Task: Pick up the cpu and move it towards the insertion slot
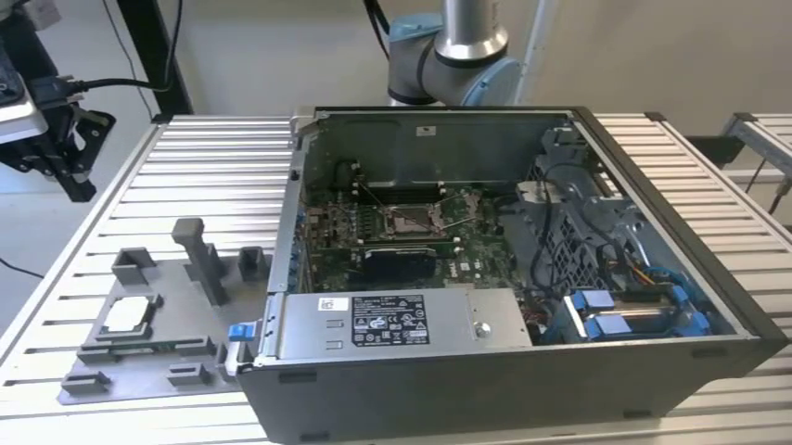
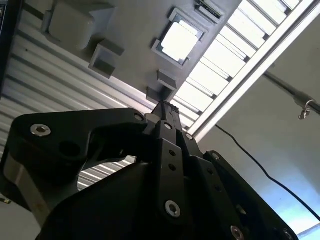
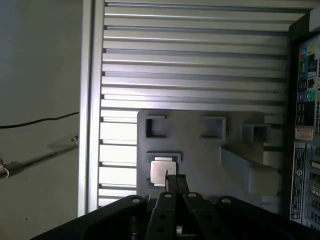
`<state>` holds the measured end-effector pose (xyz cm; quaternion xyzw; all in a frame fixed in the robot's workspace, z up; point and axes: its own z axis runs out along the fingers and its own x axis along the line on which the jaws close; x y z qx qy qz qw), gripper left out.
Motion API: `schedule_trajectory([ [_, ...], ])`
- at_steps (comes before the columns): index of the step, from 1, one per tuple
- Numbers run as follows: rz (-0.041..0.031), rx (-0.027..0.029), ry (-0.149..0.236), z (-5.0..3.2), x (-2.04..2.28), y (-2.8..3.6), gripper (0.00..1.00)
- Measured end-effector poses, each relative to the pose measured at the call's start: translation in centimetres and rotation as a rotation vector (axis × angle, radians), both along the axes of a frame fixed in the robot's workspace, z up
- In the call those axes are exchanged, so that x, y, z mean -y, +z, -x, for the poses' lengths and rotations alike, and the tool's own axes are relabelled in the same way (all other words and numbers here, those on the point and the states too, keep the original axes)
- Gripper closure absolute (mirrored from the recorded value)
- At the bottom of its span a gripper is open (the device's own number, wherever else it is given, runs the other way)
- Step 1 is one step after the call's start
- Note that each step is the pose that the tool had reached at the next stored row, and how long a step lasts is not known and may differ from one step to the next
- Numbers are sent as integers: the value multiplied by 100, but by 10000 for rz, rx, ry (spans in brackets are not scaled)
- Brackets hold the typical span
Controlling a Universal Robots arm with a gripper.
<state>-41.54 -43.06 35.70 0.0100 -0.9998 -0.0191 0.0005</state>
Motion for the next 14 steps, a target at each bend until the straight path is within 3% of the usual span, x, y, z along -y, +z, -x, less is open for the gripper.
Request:
schedule_trajectory([
  [1, 0, 0, 1, 0, 0, 0, 0],
  [14, 0, 0, 17, 0, 0, 0, 0],
])
